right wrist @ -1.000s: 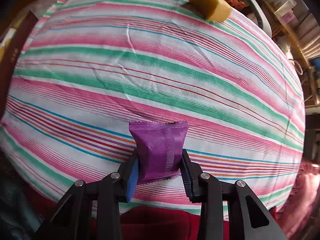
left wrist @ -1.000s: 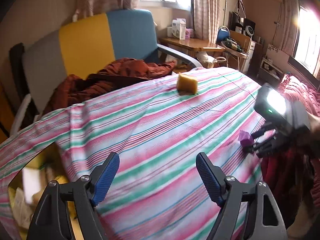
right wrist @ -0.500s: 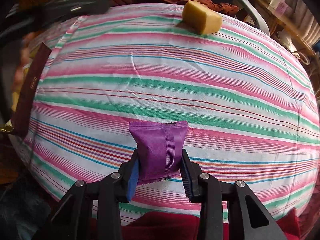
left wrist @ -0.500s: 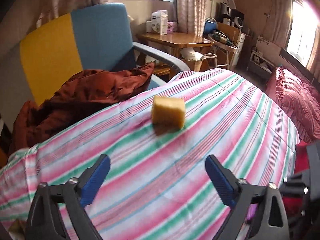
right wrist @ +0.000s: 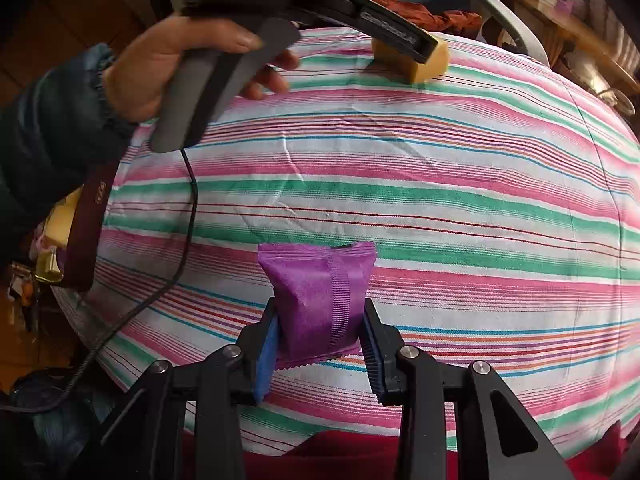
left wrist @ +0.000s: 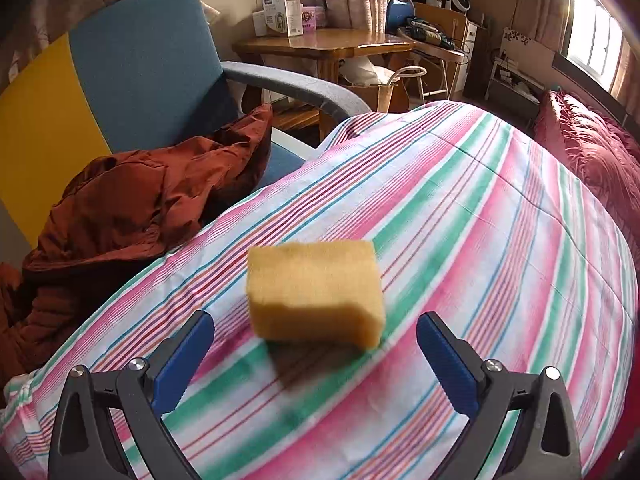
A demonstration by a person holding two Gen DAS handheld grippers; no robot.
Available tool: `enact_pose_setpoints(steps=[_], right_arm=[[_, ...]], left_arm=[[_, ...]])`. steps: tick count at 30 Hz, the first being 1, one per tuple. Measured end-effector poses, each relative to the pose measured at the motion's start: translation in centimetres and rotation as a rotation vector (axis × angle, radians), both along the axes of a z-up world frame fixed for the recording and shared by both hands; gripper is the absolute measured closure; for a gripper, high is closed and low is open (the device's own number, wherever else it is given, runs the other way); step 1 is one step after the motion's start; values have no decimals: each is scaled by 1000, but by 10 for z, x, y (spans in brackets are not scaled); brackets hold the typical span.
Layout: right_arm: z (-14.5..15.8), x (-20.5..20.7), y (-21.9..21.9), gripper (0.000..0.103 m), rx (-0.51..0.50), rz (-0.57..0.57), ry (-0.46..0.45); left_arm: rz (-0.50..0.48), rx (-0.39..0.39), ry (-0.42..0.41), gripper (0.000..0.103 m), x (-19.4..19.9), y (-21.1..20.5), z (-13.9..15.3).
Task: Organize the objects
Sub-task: 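Grasp the last yellow sponge with the left tool while the right tool grasps a purple packet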
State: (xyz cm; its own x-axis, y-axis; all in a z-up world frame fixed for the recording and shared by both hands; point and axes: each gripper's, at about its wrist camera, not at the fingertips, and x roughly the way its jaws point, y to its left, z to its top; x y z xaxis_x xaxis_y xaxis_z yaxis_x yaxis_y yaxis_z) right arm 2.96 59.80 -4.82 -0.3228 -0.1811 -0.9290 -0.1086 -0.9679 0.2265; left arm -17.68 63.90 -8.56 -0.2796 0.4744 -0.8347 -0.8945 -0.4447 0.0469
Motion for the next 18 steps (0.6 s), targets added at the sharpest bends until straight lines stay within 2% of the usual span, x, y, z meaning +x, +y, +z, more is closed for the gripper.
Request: enact_pose_setpoints(steps=[1, 2, 3, 5, 10, 13, 18], right_arm=[[-2, -3, -1, 65, 1, -4, 0], [-4, -4, 0, 65, 1, -6, 1], [-7, -7, 1, 65, 0, -10, 2], [-8, -8, 3, 65, -5, -27, 4], [-9, -9, 6, 65, -6, -52, 20], [-8, -9, 6, 65, 6, -59, 26], [-5, -8, 3, 65, 58, -65, 30]], left_arm=[[11, -5, 9, 2, -3, 5, -3], [14, -18, -3, 20, -7, 8, -7], [15, -33, -43, 32, -12, 9, -12], [26, -6, -56, 36, -10, 1, -9], [5, 22, 44, 37, 28, -48, 18], [51, 58, 15, 36, 46, -96, 36], [124, 72, 57, 36, 80, -166, 53]])
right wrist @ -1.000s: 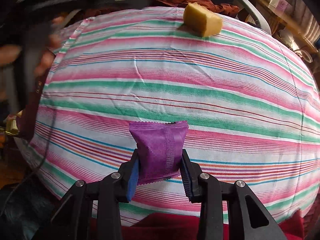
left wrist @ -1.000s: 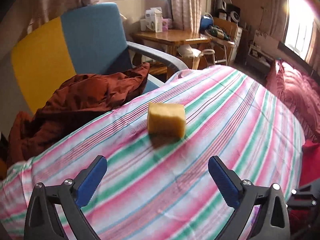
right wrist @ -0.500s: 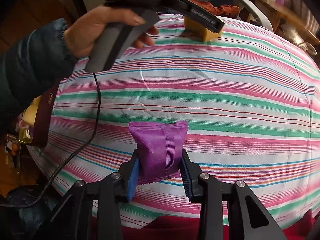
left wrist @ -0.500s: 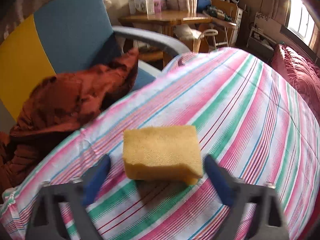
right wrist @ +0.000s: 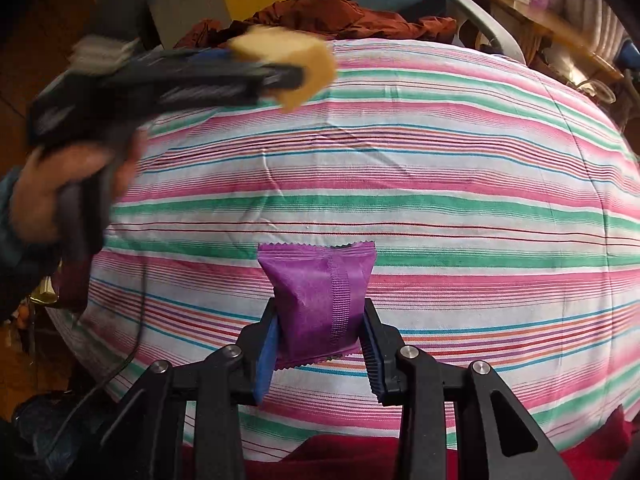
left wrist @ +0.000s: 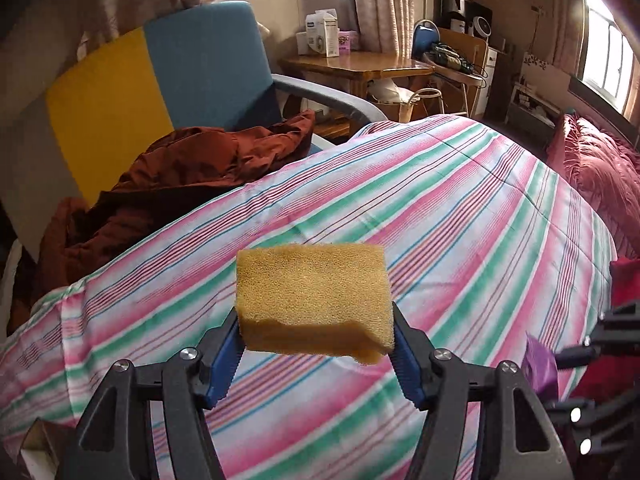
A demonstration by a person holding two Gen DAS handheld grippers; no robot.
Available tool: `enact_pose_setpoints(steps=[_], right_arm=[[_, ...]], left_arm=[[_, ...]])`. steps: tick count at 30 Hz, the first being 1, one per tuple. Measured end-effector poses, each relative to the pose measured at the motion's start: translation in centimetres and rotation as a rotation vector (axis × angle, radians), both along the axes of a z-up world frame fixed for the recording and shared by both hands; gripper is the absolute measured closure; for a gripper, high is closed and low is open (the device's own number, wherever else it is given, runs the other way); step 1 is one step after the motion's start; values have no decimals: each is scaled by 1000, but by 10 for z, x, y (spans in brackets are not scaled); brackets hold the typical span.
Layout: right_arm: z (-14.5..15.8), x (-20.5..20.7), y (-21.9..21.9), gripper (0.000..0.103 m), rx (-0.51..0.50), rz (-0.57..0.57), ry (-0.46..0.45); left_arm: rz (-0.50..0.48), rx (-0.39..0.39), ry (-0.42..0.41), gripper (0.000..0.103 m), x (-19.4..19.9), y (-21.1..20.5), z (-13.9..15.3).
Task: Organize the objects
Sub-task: 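Grasp the last yellow sponge with the left tool while the right tool grasps a purple packet, then carry the yellow sponge and purple packet over the gold tray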
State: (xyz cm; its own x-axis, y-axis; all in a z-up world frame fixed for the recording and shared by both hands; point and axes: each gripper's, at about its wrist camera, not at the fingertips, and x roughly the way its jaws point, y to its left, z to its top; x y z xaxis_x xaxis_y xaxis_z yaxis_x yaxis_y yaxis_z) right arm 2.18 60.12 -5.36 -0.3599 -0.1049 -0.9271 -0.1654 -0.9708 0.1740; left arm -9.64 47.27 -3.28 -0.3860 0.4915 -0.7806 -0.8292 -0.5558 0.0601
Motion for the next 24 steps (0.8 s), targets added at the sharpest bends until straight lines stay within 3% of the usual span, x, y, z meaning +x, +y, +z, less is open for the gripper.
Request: enact_pose_setpoints(steps=[8, 24], right_arm=[[1, -1, -10, 65, 187, -35, -38], [6, 3, -8, 65, 347, -154, -64]], left_arm=[[138, 48, -13, 36, 42, -101, 10], [316, 113, 23, 36, 71, -248, 19]])
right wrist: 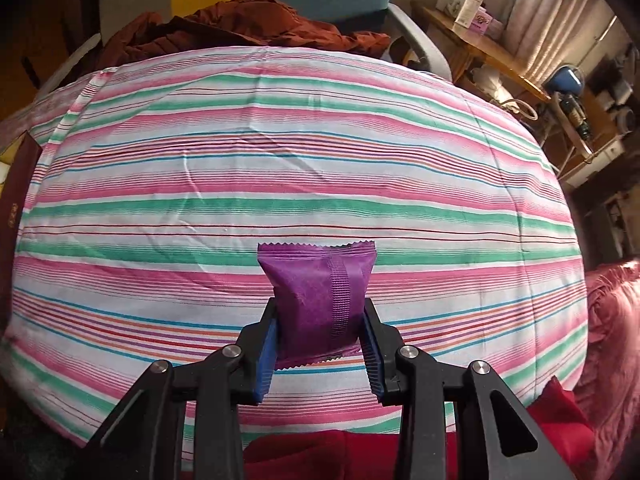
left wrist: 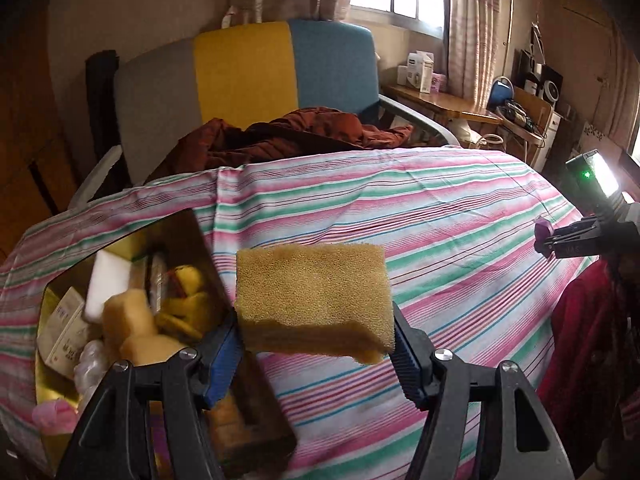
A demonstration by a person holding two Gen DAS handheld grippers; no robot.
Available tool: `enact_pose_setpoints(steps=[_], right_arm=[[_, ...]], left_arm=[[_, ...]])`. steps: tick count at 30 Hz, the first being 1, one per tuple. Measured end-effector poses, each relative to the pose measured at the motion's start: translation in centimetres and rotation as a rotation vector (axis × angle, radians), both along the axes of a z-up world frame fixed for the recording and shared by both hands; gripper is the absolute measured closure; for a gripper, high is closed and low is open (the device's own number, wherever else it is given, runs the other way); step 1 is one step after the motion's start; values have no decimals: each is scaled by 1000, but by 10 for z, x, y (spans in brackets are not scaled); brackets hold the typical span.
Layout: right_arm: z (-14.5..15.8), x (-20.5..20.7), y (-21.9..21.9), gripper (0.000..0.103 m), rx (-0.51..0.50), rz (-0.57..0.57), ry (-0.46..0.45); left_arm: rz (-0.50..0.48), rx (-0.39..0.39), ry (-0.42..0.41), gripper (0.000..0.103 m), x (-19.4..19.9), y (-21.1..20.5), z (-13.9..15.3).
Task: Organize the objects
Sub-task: 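Carry the yellow sponge and purple packet over the gold tray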
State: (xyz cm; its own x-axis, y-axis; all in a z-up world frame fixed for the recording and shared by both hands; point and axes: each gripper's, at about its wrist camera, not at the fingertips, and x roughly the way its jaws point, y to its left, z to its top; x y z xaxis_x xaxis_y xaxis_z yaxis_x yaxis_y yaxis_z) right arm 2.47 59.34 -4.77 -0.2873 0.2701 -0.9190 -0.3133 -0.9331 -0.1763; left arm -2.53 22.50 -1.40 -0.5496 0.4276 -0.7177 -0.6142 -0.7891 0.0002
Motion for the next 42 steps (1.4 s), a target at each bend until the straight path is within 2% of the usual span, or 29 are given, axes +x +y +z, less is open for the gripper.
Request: enact_pose_setpoints(steps=[6, 17, 22, 25, 30, 37, 42], right_arm=[[2, 2, 0, 65, 87, -57, -24], [-5, -5, -5, 65, 157, -102, -91], [6, -10, -13, 65, 153, -95, -62], [13, -18, -28, 65, 154, -62, -35], [29, -33, -81, 65, 101, 38, 63], [42, -54, -209, 65, -129, 324, 253], [40, -59, -305, 65, -293, 530, 328]], left_arm=[[41, 40, -1, 36, 5, -41, 2], [104, 93, -4, 36, 9, -92, 4], [126, 119, -13, 36, 6, -113, 5], [154, 160, -20, 36, 3, -133, 8], [270, 225, -33, 36, -9, -188, 15], [458, 267, -36, 36, -23, -263, 20], [517, 319, -52, 36, -30, -290, 22]])
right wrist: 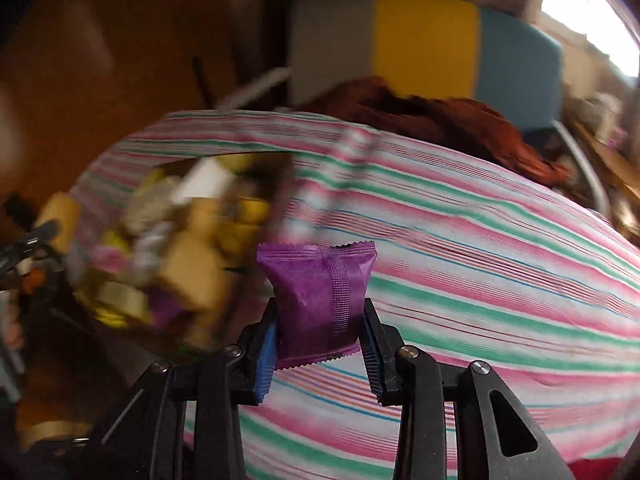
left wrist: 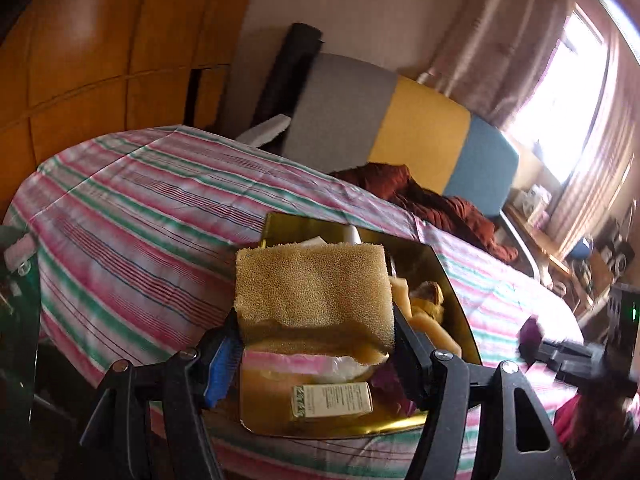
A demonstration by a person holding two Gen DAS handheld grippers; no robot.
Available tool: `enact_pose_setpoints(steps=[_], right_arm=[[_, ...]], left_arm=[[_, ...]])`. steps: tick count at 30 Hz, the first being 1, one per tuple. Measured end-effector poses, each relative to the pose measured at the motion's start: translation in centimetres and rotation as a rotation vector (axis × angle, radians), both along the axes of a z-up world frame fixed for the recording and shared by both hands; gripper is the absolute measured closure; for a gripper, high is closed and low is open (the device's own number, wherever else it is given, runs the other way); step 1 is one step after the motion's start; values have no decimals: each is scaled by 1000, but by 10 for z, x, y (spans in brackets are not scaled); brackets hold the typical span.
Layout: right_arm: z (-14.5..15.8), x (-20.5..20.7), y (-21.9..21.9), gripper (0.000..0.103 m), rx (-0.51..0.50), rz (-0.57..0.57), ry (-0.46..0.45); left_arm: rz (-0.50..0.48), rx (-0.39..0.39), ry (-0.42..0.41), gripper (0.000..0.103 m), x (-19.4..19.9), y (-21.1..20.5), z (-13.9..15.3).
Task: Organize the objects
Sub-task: 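Carry the yellow sponge and purple packet over the gold tray, then lower the sponge and purple packet into the tray and open both tools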
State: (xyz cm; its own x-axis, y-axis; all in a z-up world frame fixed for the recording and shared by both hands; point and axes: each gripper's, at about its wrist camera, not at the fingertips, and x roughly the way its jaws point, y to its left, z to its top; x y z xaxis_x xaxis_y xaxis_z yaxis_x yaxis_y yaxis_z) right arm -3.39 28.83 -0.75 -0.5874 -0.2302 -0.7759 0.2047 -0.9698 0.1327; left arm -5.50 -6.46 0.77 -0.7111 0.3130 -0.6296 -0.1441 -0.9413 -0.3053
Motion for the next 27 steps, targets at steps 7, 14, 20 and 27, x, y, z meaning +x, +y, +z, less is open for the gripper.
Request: enact_pose_setpoints(steps=[7, 14, 20, 27], right_arm=[[-19, -5, -82, 65, -105, 202, -17], [-40, -10, -112, 65, -131, 257, -62], [-51, -16, -114, 65, -180, 262, -86], [-63, -21, -114, 65, -237, 258, -115]], left_arm=[[-6, 40, 3, 36, -9, -10, 13], [-93, 76, -12, 36, -28, 21, 11], [-219, 79, -19, 36, -49, 68, 11], [-327, 54, -29, 35, -83, 118, 7]])
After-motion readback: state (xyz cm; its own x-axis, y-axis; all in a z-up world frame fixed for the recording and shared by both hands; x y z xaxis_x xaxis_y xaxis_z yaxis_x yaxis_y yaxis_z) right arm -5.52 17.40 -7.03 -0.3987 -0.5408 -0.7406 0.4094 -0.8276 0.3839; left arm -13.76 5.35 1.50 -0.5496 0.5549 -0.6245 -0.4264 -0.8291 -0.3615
